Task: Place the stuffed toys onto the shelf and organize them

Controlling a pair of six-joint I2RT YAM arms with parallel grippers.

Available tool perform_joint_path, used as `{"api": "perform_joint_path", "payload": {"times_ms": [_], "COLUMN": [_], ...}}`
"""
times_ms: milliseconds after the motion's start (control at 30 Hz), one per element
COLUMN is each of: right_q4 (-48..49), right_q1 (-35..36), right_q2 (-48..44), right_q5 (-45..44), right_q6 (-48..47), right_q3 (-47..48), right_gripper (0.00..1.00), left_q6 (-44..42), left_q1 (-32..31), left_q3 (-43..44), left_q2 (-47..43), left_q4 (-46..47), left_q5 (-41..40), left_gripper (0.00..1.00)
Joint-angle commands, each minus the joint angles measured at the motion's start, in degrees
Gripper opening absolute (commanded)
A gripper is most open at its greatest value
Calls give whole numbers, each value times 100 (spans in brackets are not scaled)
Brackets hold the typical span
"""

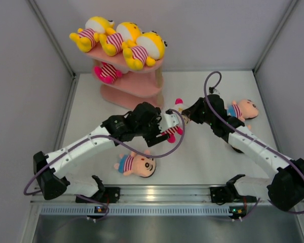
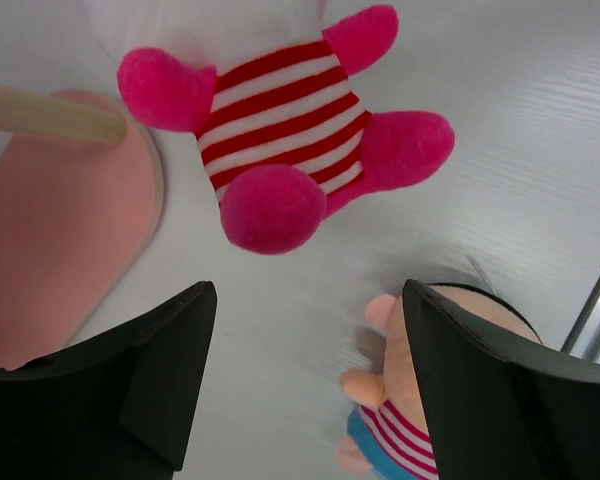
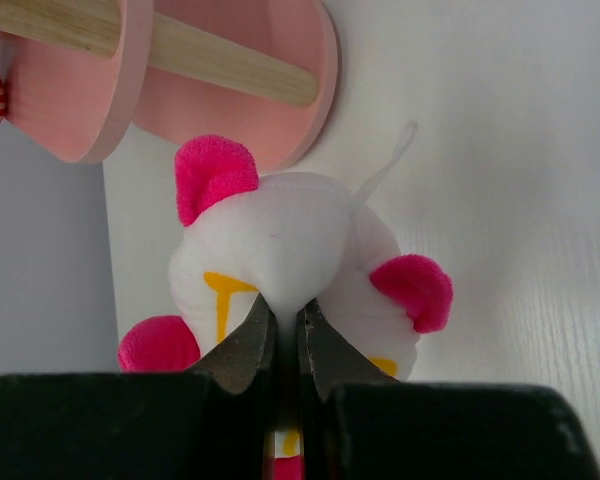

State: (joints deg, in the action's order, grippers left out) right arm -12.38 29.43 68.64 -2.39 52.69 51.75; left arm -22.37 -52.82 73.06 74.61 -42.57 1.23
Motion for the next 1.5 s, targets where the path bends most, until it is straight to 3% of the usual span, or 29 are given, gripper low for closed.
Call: {"api": "perform_joint_path", "payload": {"times_ms": [0, 233, 333, 433, 467, 500, 533, 567, 600, 633, 733, 867, 1133, 1233, 1467], "right_q4": [403, 447, 509, 579, 614, 684, 684, 667, 502, 396, 70, -220, -537, -572, -564], "right_q1": [-34, -25, -25, -16, -16, -25, -34, -25, -42, -34, -34, -43, -43, -43, -60], "right_q2": [-123, -88, -97, -105, -140, -158, -176, -202, -202, -211, -377, -685, -1168, -1282, -1406], "right_q5": [-95, -24, 28, 107, 160, 186, 213, 213, 378, 389, 275, -6, -235, -288, -323], "right_q6": [163, 119, 110, 93, 93, 75, -3, -74, -170, -354, -705, -1023, -1401, -1498, -1630], "right_q3": [20, 11, 20, -50, -85, -121, -156, -147, -112, -34, 11, -33, -51, -103, -244], "right_gripper": [0, 0, 0, 0, 0, 0, 0, 7, 35, 49, 65, 71, 72, 72, 72], "left_q6": [-66, -154, -136, -188, -215, -250, -268, -337, -451, -470, -409, -426, -110, 39, 408], "left_q1": [-97, -97, -97, -97, -97, -97, -97, -80, -62, -45, 385, 1289, 1889, 2143, 2478], "left_q3": [199, 112, 77, 95, 86, 77, 34, -10, -63, -220, -423, -459, -11, 252, 683], "left_q2": [132, 405, 563, 660, 652, 643, 617, 512, 424, 319, -409, -1149, -1853, -1880, -1599], "left_q4": [898, 1259, 1478, 1602, 1602, 1602, 1602, 1585, 1585, 1593, 1497, 1067, -5, 11, 502], "left_q5": [-589, -607, -843, -879, -897, -993, -1046, -1064, -1099, -1047, -487, -150, -26, -562, -879], "left_gripper": [82, 80, 74, 46, 32, 6, 2, 1, 0, 0, 0, 0, 0, 0, 0]}}
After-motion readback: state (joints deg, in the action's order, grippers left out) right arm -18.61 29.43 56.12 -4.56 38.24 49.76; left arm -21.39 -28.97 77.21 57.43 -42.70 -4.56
